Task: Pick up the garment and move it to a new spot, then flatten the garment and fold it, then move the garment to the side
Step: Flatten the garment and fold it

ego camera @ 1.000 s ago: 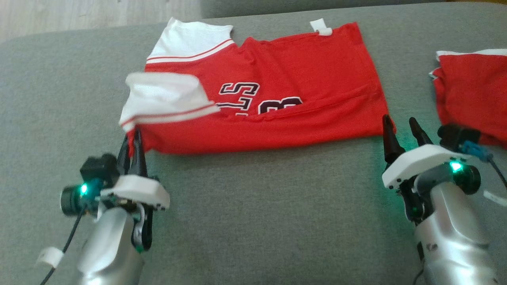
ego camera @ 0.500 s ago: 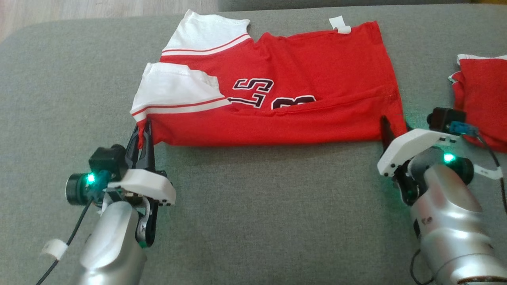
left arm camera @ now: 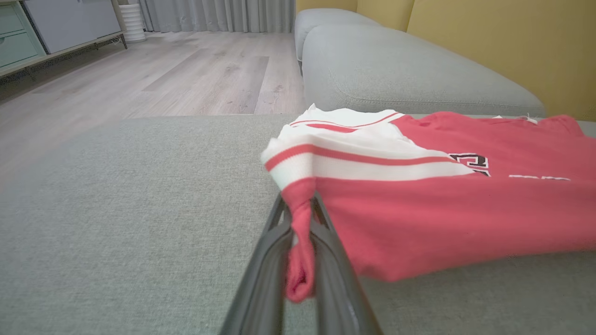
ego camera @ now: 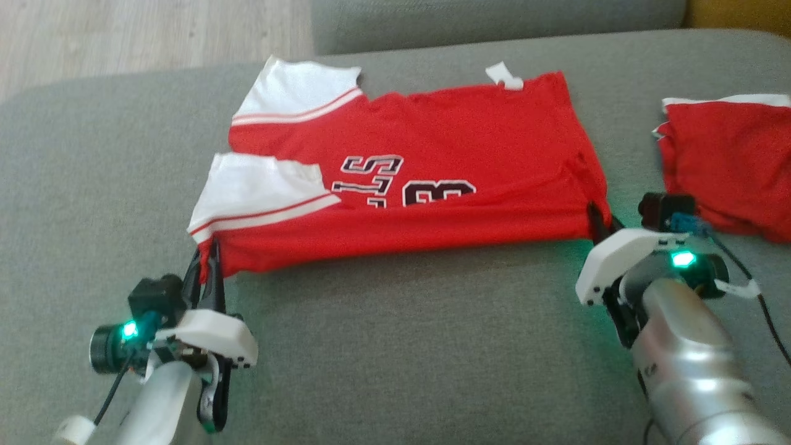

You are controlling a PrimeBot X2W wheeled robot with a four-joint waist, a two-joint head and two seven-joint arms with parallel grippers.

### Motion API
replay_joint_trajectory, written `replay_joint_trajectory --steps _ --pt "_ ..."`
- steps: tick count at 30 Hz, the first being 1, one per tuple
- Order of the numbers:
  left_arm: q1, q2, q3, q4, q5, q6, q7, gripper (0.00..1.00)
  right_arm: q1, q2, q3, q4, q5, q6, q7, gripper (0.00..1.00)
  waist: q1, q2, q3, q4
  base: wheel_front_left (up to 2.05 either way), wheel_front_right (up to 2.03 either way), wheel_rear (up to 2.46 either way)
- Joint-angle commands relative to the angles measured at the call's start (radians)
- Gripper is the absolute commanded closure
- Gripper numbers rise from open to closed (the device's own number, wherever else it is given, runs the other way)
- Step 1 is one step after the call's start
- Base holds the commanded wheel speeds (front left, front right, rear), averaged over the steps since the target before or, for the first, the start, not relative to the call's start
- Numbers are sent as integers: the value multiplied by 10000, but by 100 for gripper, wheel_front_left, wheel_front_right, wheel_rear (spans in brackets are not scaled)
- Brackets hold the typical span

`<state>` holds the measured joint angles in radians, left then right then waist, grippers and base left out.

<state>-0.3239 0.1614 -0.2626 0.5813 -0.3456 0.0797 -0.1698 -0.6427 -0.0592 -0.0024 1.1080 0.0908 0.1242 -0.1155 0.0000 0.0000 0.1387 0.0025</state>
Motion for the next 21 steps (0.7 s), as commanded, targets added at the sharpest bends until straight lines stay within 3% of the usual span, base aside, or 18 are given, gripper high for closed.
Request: replay_joint_trajectory --steps 1,11,21 --pt "-37 405 412 -319 -126 118 -94 100 103 89 137 -329 -252 65 -8 100 0 0 -322 -199 0 0 0" --pt "1191 467 125 -933 -200 203 444 100 1342 89 -240 -1156 -507 65 1009 100 0 0 -1126 -376 0 0 0" --pt "2877 552 -219 -2287 -312 499 1420 100 3292 89 -223 -3661 219 65 2343 100 0 0 -1581 -493 0 0 0"
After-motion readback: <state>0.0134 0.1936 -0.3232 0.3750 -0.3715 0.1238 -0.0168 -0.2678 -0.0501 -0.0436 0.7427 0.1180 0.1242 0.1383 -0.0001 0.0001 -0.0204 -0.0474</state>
